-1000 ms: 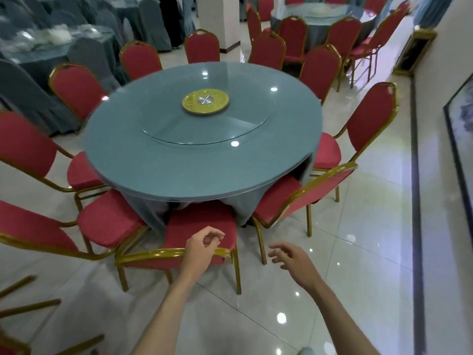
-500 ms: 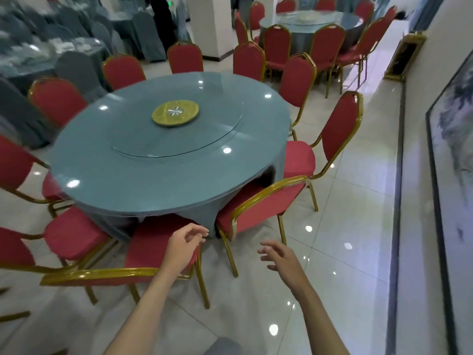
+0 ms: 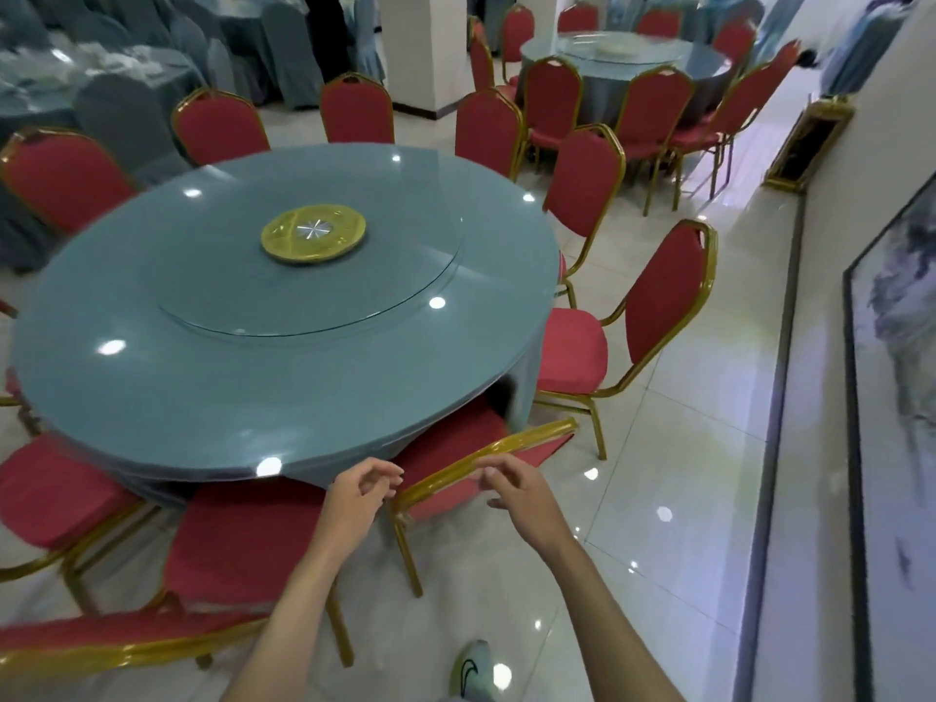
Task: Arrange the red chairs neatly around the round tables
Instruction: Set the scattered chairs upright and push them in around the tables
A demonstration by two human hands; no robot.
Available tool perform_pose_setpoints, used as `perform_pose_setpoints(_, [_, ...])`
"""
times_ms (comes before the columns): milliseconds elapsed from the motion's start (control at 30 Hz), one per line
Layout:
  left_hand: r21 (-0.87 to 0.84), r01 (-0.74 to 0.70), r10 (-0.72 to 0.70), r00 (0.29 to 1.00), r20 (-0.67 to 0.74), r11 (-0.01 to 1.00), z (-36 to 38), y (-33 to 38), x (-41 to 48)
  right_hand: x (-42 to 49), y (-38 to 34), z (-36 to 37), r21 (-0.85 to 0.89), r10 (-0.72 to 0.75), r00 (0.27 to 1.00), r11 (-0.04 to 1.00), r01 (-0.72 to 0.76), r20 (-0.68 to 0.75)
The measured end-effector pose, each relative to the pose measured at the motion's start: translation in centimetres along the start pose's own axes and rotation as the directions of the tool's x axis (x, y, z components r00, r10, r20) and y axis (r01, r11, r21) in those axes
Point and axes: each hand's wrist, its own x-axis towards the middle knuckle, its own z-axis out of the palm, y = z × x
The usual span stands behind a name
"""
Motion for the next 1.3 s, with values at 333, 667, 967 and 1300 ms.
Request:
perform_pose_setpoints(333, [-0.010,0.069,-0.069,0.998,0.014,0.998,5.7,2.2,5.7,10.5,2.0,-5.7,-0.386,-0.030,0.996,0.921,0.062,0.090])
perform_pose_setpoints(667, [0.248,0.235,-0.235,0.971,-0.029,0.940,13.2,2.3,5.8,16.0,2.6,-10.3,-0.549,0.167,0.886,0.828,0.112,0.433])
perform_pose_setpoints(967, [0.465,0.199,-0.203,0.978,-0.041,0.862,16.1,2.5,4.2,17.5,5.0,-15.1,-0.543,0.086,0.750,0.743,0.390,0.656])
perform_pose_setpoints(1300, [0.444,0.207,-0.153,0.976,-0.154,0.872,18.6,-0.3,0.2,13.3,7.9,-14.0,-0.631,-0.057,0.748,0.497,0.596,0.661])
